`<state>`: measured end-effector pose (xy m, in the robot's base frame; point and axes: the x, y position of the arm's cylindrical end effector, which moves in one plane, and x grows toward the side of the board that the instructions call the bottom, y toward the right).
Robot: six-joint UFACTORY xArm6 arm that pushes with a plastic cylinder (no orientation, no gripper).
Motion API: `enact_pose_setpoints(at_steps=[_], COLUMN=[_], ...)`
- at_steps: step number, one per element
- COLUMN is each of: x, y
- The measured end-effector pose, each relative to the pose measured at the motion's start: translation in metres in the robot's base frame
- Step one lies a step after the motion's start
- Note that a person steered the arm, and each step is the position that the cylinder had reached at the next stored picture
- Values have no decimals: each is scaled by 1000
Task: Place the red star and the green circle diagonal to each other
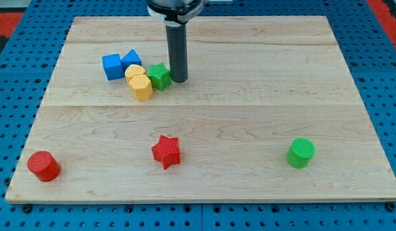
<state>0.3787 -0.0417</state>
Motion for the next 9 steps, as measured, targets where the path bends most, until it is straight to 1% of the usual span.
enact_pose_setpoints(at_steps=[4,5,6,7,8,9], x=[3,10,45,129,187,180], y=[36,139,251,306,279,237])
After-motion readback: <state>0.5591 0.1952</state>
